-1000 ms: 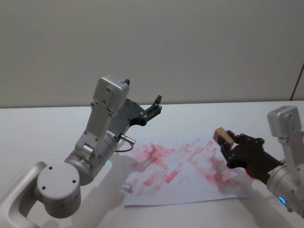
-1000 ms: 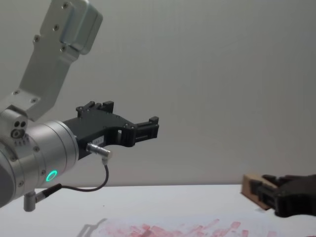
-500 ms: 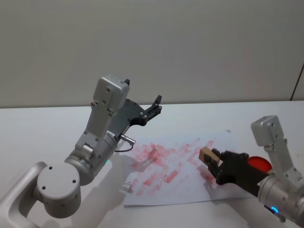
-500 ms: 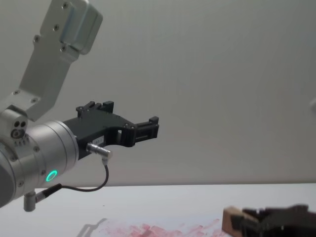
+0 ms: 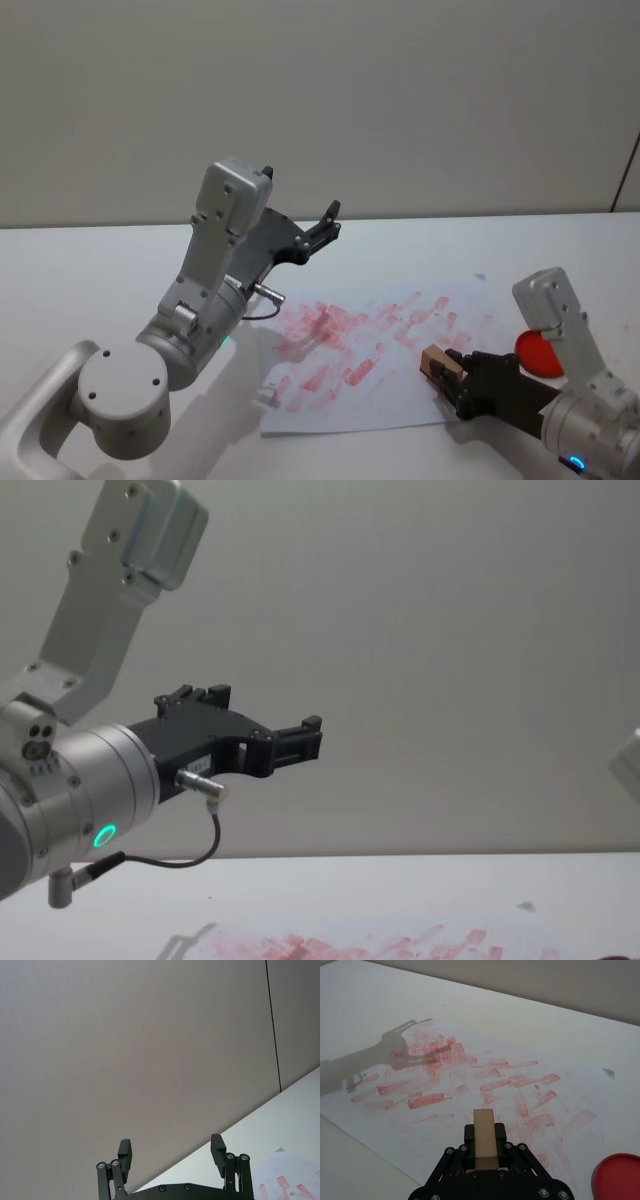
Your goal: Use the one hand to pick up the stamp and affix it onto the A4 paper.
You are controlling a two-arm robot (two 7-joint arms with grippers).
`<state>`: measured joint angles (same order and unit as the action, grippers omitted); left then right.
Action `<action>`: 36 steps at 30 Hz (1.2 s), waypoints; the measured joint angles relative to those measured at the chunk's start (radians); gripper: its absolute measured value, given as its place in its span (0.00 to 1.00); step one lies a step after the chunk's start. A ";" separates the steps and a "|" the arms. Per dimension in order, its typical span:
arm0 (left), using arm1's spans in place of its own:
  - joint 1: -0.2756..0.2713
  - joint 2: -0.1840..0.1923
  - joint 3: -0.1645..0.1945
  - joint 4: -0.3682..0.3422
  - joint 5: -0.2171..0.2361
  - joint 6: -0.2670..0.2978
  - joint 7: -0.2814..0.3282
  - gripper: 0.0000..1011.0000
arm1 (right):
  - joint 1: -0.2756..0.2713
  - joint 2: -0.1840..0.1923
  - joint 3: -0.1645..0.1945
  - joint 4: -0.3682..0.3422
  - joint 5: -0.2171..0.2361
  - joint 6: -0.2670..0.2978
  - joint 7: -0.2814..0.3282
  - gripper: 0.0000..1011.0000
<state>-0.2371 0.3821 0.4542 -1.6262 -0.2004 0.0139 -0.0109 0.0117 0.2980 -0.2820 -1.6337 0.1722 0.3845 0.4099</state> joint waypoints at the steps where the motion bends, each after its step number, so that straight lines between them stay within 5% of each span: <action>1: 0.000 0.000 0.000 0.000 0.000 0.000 0.000 0.99 | 0.000 0.000 0.000 0.001 -0.001 0.002 0.000 0.21; 16: 0.000 0.000 0.000 0.000 0.000 0.000 0.000 0.99 | 0.018 -0.007 -0.007 0.027 -0.025 -0.010 -0.010 0.21; 36: 0.000 0.000 0.000 0.000 0.000 0.000 0.000 0.99 | 0.021 0.003 0.013 -0.011 -0.010 -0.206 -0.067 0.21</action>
<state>-0.2371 0.3821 0.4542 -1.6262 -0.2004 0.0139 -0.0109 0.0330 0.3008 -0.2687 -1.6446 0.1621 0.1786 0.3427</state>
